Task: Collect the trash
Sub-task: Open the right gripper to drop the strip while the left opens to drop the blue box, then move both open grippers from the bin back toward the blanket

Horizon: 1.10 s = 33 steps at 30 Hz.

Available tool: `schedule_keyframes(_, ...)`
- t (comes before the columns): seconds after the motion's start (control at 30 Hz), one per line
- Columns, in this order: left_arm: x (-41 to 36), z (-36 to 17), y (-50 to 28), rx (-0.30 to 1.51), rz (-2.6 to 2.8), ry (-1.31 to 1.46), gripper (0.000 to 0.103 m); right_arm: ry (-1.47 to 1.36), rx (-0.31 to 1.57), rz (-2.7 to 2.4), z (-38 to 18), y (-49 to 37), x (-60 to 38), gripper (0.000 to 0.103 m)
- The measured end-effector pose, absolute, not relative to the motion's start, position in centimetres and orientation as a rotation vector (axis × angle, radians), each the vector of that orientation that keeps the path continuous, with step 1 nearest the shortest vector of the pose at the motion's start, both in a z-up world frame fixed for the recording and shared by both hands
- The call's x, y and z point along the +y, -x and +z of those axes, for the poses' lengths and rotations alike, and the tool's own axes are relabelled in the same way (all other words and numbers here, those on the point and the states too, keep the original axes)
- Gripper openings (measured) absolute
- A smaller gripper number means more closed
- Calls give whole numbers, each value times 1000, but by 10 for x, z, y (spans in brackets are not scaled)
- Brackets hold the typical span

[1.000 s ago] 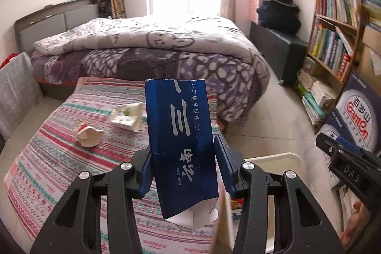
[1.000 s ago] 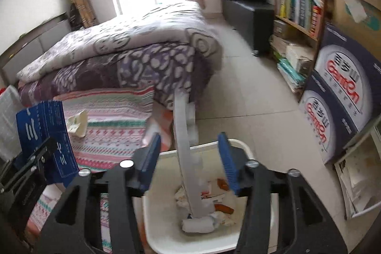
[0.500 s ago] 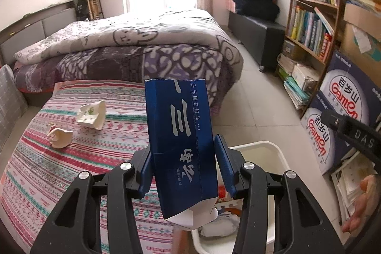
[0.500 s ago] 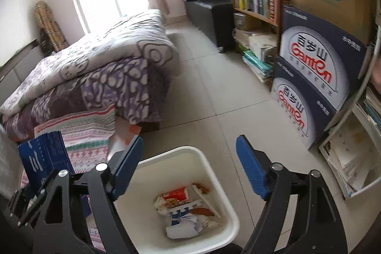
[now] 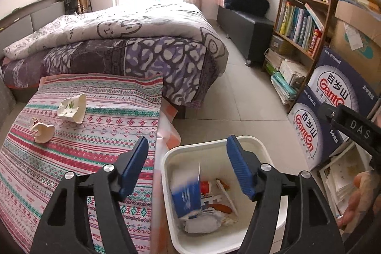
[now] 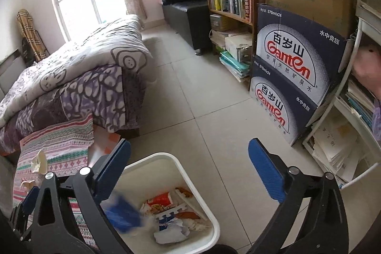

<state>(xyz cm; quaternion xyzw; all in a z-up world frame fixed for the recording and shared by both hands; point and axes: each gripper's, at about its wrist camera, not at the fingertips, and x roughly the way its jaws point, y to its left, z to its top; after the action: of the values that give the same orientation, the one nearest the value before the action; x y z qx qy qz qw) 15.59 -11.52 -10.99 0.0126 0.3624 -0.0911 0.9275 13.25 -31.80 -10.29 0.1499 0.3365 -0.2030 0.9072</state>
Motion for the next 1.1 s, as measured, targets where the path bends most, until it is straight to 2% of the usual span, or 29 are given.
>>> schedule_keyframes(0.67,-11,-142,-185,851,19,28,81,-153,758,-312,-107,-163,-226,96)
schedule_keyframes(1.1,136,-160,-237,894,367,182,85,-63,846,-193,-127,-192,-149,96)
